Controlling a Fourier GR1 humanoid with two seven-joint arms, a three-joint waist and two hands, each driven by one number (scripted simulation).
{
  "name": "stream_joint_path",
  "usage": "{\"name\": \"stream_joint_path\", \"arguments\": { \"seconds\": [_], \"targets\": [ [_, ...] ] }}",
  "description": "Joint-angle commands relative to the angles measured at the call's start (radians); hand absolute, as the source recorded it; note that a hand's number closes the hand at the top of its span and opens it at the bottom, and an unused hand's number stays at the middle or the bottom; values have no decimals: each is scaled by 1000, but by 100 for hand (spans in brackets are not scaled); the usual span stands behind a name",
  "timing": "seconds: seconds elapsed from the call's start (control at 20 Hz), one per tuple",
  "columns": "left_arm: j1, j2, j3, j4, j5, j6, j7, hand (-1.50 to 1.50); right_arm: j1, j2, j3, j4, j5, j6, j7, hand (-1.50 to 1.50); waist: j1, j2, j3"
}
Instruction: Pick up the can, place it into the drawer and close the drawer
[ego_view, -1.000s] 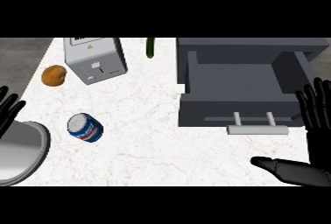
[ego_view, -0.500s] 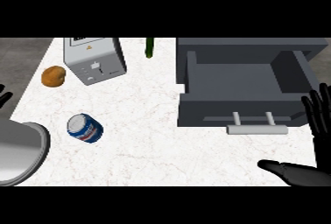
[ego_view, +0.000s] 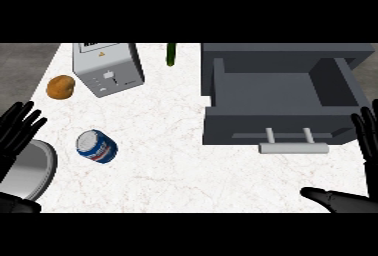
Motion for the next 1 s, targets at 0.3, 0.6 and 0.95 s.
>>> {"name": "stream_joint_path", "arguments": {
  "seconds": [0.3,0.6,0.95],
  "targets": [
    [-40,-89,-56,223,-258,8,-214,-150,44,-16,-95,63,-78,85,-120,-150,-4,1,0],
    [-133,-85,-26,405,-331,58,-303,-150,97,3,-57,-95,-62,71,11,-150,-8,0,0],
    [-108,-109,-44,524,-392,66,-424,-150,-54,-29,-94,-92,-62,19,138,-150,1,1,0]
  ]
}}
